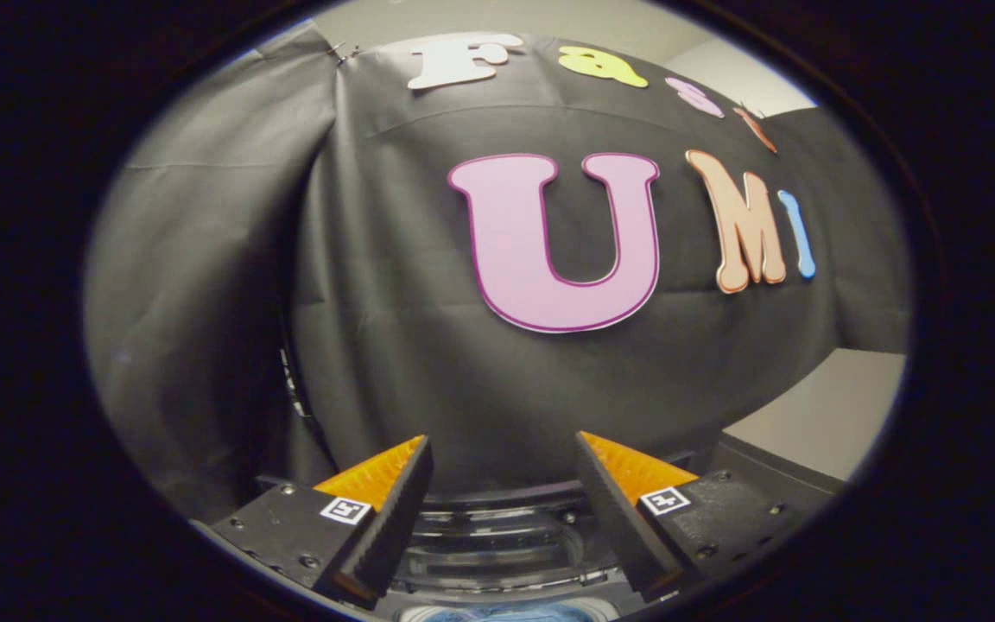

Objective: Put the clothes into the washing machine and then close the washing machine lid.

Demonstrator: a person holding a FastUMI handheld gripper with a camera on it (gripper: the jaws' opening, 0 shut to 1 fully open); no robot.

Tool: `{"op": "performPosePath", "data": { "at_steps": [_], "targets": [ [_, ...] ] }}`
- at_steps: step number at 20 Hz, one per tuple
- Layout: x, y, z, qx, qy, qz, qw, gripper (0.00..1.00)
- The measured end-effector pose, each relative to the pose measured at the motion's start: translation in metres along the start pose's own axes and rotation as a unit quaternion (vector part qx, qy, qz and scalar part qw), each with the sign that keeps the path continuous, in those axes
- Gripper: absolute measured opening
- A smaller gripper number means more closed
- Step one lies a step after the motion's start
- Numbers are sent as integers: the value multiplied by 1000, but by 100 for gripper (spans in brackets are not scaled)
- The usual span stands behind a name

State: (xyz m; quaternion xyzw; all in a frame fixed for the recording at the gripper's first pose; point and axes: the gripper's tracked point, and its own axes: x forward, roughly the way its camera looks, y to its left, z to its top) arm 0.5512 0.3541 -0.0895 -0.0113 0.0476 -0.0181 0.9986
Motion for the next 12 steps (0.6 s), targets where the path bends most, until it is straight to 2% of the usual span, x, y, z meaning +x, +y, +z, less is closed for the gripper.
{"op": "performPosePath", "data": {
  "at_steps": [2,5,7,8,9,12],
  "targets": [
    [18,0,-4,-8,4,7,1000,96],
    [37,-3,-11,18,13,9,1000,96],
    [46,-13,-31,-17,36,-13,999,96],
    [42,-18,-38,-23,55,-1,998,97],
    [43,-16,-30,-9,16,4,1000,97],
    [48,-12,-36,-8,13,21,1000,97]
  ]
}}
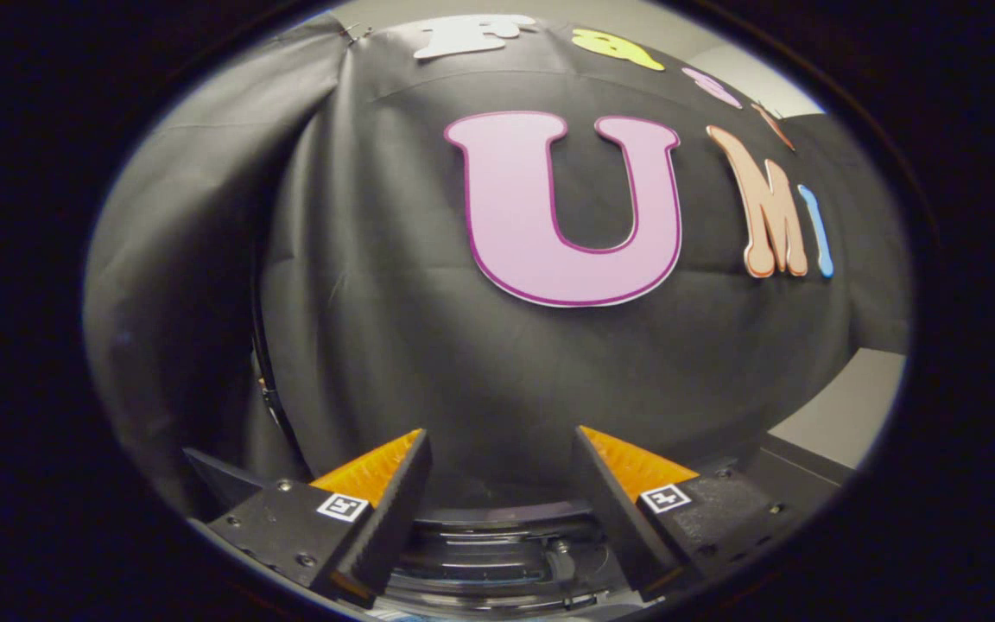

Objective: Put the clothes into the washing machine and then close the washing machine lid.

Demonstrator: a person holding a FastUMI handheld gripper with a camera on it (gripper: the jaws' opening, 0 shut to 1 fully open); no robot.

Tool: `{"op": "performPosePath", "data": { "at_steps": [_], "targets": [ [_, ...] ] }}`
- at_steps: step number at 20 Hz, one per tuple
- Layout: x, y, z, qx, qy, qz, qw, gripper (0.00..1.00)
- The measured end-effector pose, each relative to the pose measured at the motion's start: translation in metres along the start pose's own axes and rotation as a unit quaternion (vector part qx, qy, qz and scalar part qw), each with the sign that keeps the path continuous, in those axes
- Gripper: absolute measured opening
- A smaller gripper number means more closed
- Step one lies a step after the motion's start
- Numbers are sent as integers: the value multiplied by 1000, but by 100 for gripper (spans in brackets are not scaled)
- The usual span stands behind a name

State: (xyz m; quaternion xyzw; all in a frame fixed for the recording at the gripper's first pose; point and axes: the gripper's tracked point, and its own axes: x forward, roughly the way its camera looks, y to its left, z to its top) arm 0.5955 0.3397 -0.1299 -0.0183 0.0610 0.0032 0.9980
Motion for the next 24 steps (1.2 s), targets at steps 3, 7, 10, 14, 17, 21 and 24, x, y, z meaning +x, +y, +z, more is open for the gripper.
{"op": "performPosePath", "data": {
  "at_steps": [3,7,10,14,17,21,24],
  "targets": [
    [-7,-1,2,-1,0,1,1000,98],
    [-26,-4,3,-3,-12,6,1000,99],
    [-41,-5,5,-2,-35,4,999,99],
    [-53,-5,7,-2,-48,0,999,99],
    [-56,-5,10,0,-59,1,998,99],
    [-58,-6,11,-1,-62,3,998,99],
    [-57,-9,13,-1,-61,2,998,99]
  ]
}}
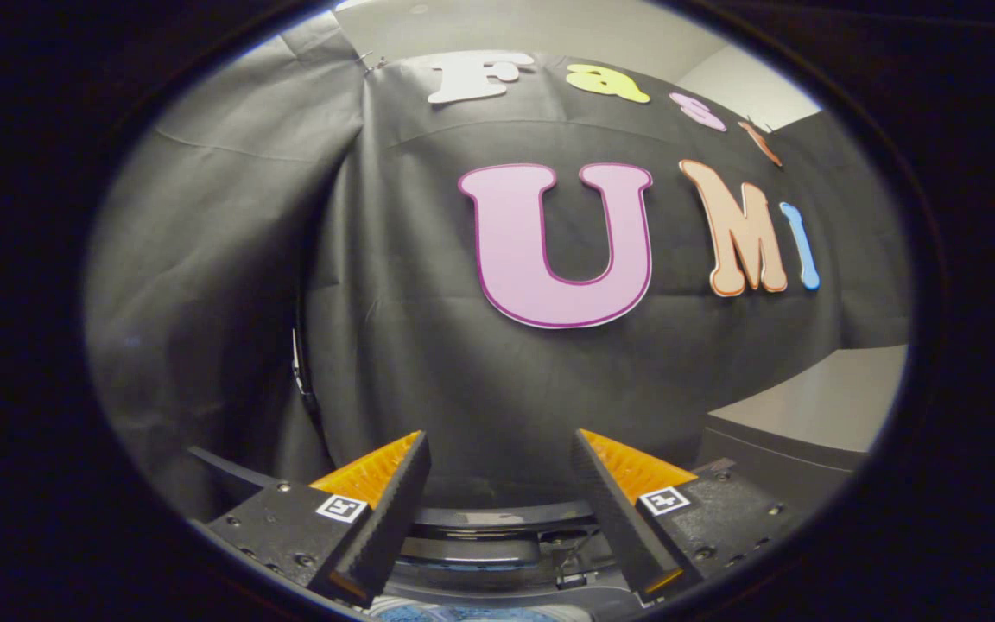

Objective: Put the clothes into the washing machine and then close the washing machine lid.

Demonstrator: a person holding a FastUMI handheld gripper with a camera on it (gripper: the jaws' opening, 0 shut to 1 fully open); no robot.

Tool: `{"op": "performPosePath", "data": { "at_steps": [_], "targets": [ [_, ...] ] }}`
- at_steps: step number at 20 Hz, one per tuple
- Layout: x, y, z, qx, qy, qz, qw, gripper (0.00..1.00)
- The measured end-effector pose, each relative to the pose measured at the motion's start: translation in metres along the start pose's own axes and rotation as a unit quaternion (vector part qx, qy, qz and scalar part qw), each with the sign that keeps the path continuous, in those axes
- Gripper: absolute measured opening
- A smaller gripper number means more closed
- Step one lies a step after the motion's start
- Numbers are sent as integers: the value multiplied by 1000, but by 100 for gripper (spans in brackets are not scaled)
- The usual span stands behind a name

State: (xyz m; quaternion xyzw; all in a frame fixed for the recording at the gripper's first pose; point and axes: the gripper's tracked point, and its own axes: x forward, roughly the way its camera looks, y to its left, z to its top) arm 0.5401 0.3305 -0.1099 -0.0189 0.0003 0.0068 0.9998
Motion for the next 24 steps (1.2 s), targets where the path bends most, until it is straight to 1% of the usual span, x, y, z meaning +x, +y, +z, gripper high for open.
{"op": "performPosePath", "data": {
  "at_steps": [4,13,24],
  "targets": [
    [0,-3,3,-1,1,-5,1000,99],
    [2,-7,6,1,-20,-10,1000,99],
    [3,-8,5,2,-19,-13,1000,99]
  ]
}}
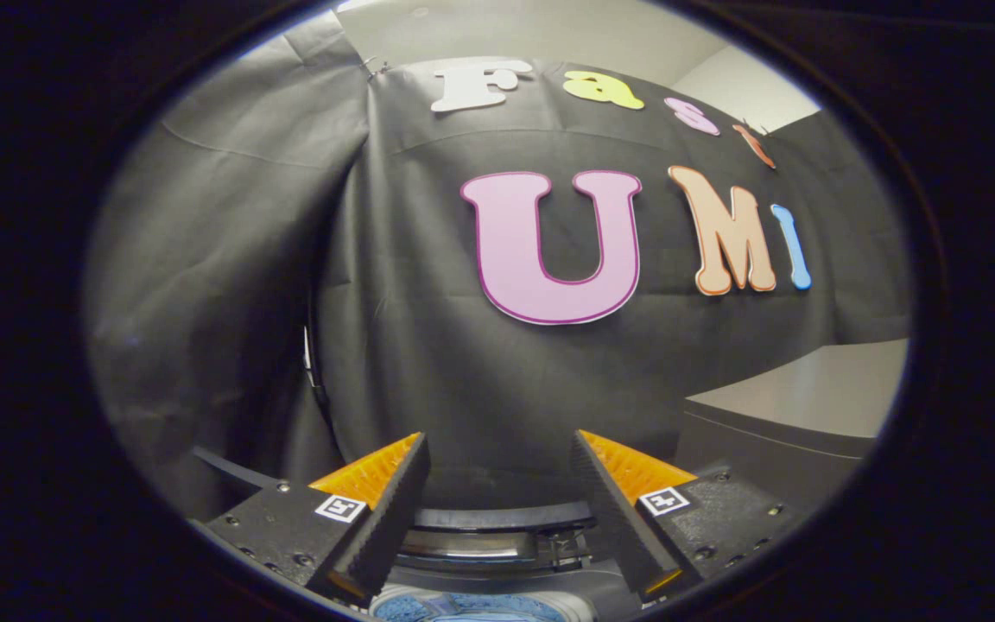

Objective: Put the clothes into the washing machine and then close the washing machine lid.

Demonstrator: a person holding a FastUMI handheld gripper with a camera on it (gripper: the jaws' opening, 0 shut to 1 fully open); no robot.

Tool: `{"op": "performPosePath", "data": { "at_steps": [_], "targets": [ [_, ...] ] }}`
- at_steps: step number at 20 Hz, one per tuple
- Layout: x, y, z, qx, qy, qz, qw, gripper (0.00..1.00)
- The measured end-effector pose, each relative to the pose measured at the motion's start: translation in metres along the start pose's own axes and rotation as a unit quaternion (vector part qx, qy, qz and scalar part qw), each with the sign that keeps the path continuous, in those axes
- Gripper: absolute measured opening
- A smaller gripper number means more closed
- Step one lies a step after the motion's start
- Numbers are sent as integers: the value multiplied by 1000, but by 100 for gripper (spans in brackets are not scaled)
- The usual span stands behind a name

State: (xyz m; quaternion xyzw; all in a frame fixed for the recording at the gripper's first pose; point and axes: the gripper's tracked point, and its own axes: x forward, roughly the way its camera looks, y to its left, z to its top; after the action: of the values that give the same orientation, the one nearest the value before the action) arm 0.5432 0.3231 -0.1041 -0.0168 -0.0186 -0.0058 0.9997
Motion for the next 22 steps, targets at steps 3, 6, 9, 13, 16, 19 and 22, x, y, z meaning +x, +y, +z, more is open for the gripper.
{"op": "performPosePath", "data": {
  "at_steps": [3,6,9,13,16,19,22],
  "targets": [
    [1,-1,-1,0,1,0,1000,99],
    [0,-1,0,0,-2,0,1000,99],
    [2,-2,0,1,-8,-2,1000,99],
    [1,-2,-1,0,-3,-3,1000,100],
    [2,-2,-1,1,-6,-1,1000,100],
    [2,-2,-1,1,-11,-3,1000,100],
    [1,-2,-2,1,-11,-3,1000,99]
  ]
}}
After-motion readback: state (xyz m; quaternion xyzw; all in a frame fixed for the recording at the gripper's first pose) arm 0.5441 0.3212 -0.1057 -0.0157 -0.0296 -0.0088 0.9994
